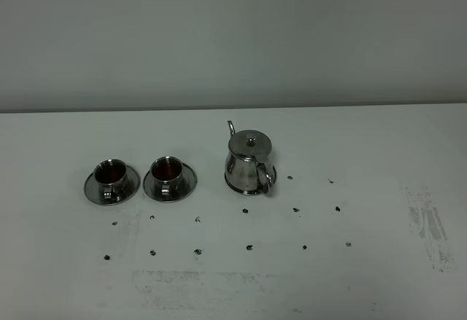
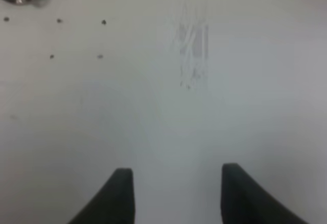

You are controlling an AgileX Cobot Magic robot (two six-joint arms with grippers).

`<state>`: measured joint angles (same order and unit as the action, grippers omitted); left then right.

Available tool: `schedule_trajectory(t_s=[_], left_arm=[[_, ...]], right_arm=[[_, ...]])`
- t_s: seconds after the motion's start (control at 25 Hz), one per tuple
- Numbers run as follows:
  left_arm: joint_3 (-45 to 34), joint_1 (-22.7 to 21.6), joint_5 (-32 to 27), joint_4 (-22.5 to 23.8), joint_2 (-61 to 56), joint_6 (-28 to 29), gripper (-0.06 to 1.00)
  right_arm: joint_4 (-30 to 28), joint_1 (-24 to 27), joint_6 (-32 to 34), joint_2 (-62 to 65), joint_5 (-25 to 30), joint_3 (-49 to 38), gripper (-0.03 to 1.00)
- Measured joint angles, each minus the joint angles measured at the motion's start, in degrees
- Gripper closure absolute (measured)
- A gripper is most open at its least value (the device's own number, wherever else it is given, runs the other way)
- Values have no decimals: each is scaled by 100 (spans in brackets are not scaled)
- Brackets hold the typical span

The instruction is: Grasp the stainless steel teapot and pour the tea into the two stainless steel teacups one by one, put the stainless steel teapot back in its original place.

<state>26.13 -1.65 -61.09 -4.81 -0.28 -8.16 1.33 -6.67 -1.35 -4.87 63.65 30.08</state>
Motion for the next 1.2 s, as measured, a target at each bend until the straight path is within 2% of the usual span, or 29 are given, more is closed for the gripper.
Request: schedule_trajectory(t_s=[0.2, 0.6, 1.2], left_arm=[[0, 0, 0, 0, 0, 0, 66], [0, 0, 0, 0, 0, 0, 66], [0, 0, 0, 0, 0, 0, 66]], right_arm=[[0, 0, 0, 497, -7, 0, 59], [7, 0, 0, 522, -2, -6, 62], [9, 0, 0, 522, -6, -6, 74]])
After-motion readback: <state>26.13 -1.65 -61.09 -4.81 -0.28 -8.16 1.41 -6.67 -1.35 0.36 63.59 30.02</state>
